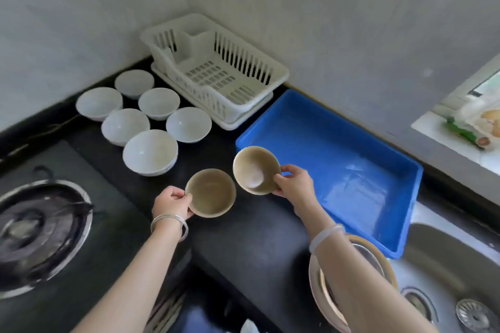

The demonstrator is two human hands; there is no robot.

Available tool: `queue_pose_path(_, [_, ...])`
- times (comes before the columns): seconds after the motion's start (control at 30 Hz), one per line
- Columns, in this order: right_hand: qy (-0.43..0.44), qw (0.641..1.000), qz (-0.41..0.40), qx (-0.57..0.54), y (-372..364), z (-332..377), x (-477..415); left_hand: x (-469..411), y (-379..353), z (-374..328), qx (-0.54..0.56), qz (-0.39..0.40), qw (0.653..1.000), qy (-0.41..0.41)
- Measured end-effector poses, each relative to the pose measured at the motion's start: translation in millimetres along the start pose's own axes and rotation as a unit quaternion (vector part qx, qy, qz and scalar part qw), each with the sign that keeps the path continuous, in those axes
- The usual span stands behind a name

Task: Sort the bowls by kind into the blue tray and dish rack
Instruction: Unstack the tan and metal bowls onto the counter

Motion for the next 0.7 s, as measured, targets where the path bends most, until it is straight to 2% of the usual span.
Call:
queue_pose_path(0.27, [-0.033,0.998,0.047,-0.002,-100,9,-43,-49,35,17,0.035,-0.060,0.996,0.049])
queue_pose_path(0.7, [-0.055,0.997,0.036,0.046,-144,0,-69,-70,44,28,0.031,-0.086,0.993,0.075])
Point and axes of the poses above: each hand's wrist, its own x-axis away from the middle knuckle, its own y-axis out of the back of the hand, z = x × y, the point moved 7 cm from there along -x, towards the middle knuckle, and after that the axes turned 4 degrees about -x, right-handed, at the moved point
